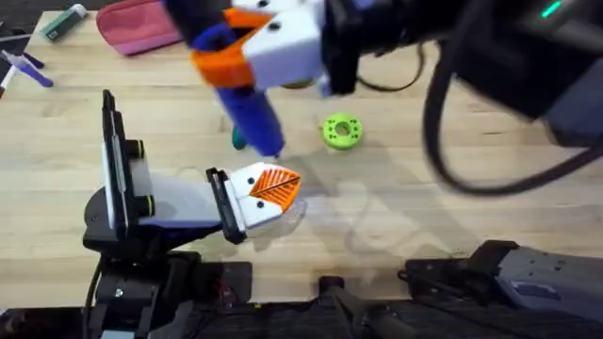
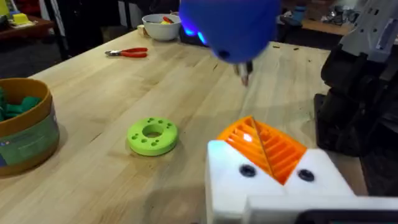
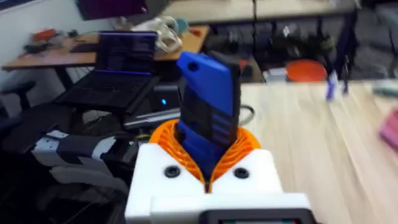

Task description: Pick up the gripper from the table and insert it into the empty holder that is missing its gripper. Then pick up a screw, insert it into the mounting hole, and use the screwdriver to tighten it. Finally, clean up the table by picking up the vegetable and placing it into the bucket.

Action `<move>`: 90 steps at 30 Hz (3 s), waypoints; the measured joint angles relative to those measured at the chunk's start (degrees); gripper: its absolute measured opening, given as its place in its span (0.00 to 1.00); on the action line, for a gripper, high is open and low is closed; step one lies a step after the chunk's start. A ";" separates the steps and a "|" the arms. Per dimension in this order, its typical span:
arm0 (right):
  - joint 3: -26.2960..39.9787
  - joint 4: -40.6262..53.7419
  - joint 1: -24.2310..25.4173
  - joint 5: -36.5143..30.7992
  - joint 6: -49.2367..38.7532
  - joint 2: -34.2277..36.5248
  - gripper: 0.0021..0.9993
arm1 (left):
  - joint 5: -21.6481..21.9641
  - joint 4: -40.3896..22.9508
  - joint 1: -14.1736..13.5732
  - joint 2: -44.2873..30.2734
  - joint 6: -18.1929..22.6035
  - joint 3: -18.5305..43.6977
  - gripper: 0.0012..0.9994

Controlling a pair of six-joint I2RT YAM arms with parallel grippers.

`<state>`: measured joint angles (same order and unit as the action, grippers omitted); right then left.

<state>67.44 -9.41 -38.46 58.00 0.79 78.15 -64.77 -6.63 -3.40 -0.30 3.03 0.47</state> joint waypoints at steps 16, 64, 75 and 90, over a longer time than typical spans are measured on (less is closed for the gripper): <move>26.88 63.78 16.08 -32.10 -33.92 -0.90 0.03 | 0.00 -0.01 0.00 0.00 0.00 0.00 0.02; -4.70 48.00 28.48 -68.26 -58.42 16.79 0.98 | 0.00 0.00 0.00 0.00 0.00 0.00 0.02; -4.70 46.09 28.47 -66.00 -51.96 16.66 0.99 | 0.00 0.00 0.00 -0.01 0.00 0.00 0.02; 6.13 51.49 28.46 -64.57 -8.81 5.68 0.99 | 0.00 0.00 0.00 0.00 0.00 0.00 0.02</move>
<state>73.57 42.08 -10.00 -6.57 -8.02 83.83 -64.77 -6.64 -3.40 -0.30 3.03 0.47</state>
